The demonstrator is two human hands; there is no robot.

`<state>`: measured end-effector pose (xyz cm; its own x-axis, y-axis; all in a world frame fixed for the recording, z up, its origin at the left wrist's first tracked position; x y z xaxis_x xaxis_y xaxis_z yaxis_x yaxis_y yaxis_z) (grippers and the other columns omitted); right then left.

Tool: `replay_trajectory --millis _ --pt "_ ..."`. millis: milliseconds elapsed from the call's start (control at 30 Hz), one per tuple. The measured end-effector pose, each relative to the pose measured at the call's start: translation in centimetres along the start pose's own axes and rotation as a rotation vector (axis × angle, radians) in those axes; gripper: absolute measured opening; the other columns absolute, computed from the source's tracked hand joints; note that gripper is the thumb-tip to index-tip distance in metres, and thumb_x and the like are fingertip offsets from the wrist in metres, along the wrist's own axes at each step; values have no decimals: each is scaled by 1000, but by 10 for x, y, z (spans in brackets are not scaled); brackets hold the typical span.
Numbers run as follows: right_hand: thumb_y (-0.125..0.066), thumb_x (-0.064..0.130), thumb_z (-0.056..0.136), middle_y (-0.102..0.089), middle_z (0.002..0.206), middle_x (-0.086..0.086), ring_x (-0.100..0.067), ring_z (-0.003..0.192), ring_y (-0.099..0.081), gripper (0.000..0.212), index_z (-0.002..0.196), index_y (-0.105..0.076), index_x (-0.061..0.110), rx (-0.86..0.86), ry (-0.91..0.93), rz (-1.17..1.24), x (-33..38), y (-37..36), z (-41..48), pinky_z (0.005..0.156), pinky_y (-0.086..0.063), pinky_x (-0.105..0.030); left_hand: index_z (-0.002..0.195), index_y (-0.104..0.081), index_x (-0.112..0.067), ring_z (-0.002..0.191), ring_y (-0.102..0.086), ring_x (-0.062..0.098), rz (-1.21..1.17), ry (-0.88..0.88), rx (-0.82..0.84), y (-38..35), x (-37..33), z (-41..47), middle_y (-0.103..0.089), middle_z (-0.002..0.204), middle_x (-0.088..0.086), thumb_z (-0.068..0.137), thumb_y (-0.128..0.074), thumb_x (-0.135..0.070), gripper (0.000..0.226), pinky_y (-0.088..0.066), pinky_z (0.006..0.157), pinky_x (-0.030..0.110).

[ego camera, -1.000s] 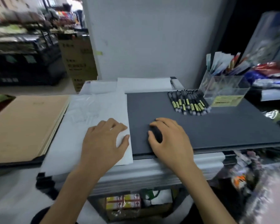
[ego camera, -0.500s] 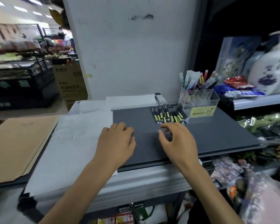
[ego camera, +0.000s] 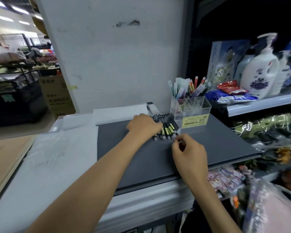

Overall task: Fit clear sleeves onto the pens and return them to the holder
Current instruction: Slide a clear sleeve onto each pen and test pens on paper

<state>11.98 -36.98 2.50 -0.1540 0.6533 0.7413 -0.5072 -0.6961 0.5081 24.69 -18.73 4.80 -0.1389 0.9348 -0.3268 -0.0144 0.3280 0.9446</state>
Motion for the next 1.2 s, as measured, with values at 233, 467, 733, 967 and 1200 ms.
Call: replay_trajectory --millis 233,467,733,967,1200 --pt "-59 25 100 -61 68 8 -8 60 -56 10 93 -66 27 11 16 -45 2 -3 -1 51 -34 -28 135 -61 -12 126 -55 37 -2 53 122 -13 -5 24 -56 138 14 66 -49 -61 85 -53 102 46" --pt "-59 25 100 -61 69 8 -8 58 -55 9 95 -65 27 8 34 -66 3 -4 -1 50 -32 -26 120 -66 -19 118 -62 31 75 102 217 -15 -9 29 -59 127 10 60 -61 -61 73 -55 96 41" --pt "-60 23 99 -64 74 8 -12 63 -58 9 97 -68 24 2 50 -98 5 -3 -2 53 -37 -30 113 -74 -14 97 -73 30 231 55 363 -18 -15 24 -75 105 10 88 -49 -35 41 -59 92 43" --pt "-60 23 98 -61 74 9 -9 61 -54 8 96 -68 24 11 55 -146 8 -5 -3 50 -33 -27 78 -50 -2 57 -61 32 296 -14 322 -16 -16 30 -60 73 13 98 -45 -12 23 -50 56 35" --pt "-59 23 98 -60 76 9 -8 62 -54 9 92 -66 24 24 77 -182 11 -6 -2 49 -33 -27 131 -57 -2 121 -62 41 25 -47 156 -13 3 35 -58 141 19 92 -47 -7 41 -54 101 47"
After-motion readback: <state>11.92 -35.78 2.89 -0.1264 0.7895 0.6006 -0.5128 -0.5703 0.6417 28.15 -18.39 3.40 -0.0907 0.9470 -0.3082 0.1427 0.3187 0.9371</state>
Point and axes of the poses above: each hand's wrist, its own z-axis towards the middle knuckle, its own y-axis out of the back of the hand, x = y × z, the point moved 9 cm from there along z, towards the middle knuckle
